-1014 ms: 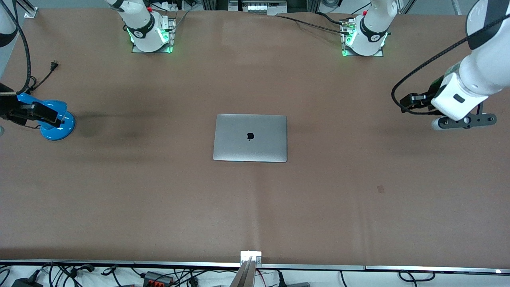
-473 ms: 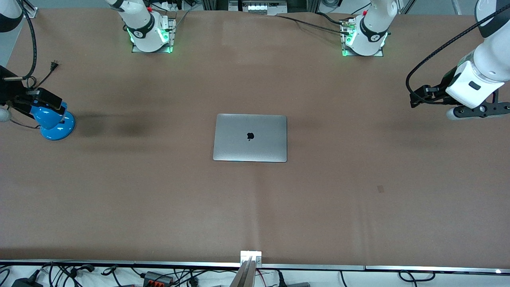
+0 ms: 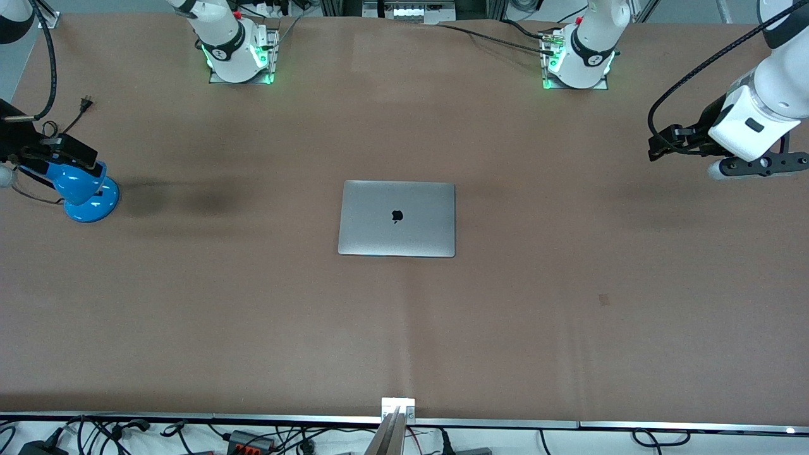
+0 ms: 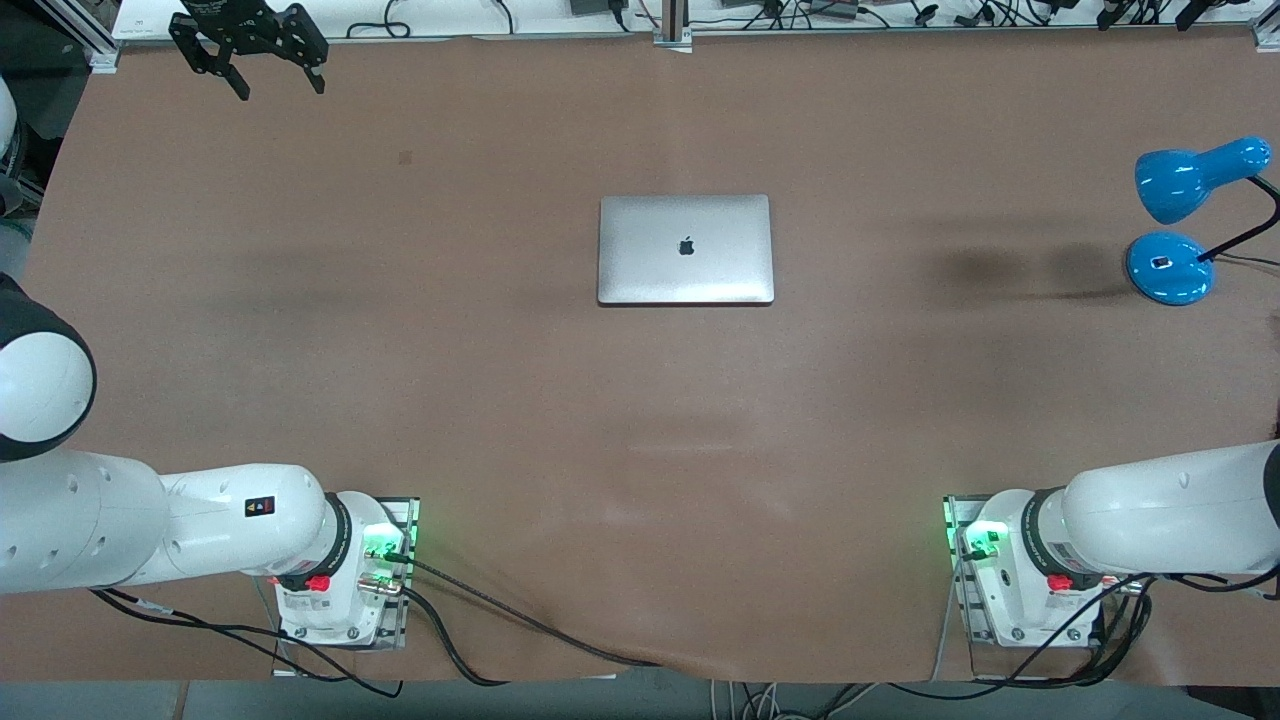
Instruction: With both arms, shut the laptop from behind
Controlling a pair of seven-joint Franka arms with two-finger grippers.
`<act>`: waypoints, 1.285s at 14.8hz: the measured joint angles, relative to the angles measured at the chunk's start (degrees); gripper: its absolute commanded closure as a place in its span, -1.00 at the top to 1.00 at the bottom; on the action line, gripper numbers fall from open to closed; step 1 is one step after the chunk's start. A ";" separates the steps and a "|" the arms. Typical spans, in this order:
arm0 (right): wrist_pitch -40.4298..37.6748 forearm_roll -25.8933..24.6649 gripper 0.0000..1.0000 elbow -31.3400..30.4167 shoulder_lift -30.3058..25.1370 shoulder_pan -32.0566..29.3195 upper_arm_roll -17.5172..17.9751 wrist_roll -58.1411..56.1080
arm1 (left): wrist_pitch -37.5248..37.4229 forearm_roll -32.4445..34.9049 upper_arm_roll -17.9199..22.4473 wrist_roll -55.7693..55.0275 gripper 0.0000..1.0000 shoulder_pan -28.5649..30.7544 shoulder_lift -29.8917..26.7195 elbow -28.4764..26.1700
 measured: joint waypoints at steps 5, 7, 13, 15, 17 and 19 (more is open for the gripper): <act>0.18 0.00 1.00 -0.91 -0.60 0.01 0.02 0.00 | -0.13 0.00 0.16 0.06 1.00 -0.13 -0.01 -0.42; 0.19 0.00 1.00 -0.99 -0.61 0.01 0.03 0.00 | -0.24 0.00 0.22 0.05 1.00 -0.13 -0.05 -0.47; 0.34 0.00 1.00 -0.99 -0.64 0.01 0.05 0.00 | -0.31 0.00 0.22 0.05 1.00 -0.13 -0.86 -1.39; 0.34 0.00 1.00 -0.99 -0.66 0.01 0.05 0.00 | -0.31 0.00 0.18 0.05 1.00 -0.13 -1.09 -1.60; 0.34 0.00 1.00 -0.99 -0.67 0.01 0.05 0.00 | -0.31 -0.01 0.14 0.05 1.00 -0.13 -1.25 -1.75; 0.34 0.00 1.00 -0.99 -0.68 0.01 0.05 0.00 | -0.31 -0.01 0.14 0.05 1.00 -0.13 -1.30 -1.79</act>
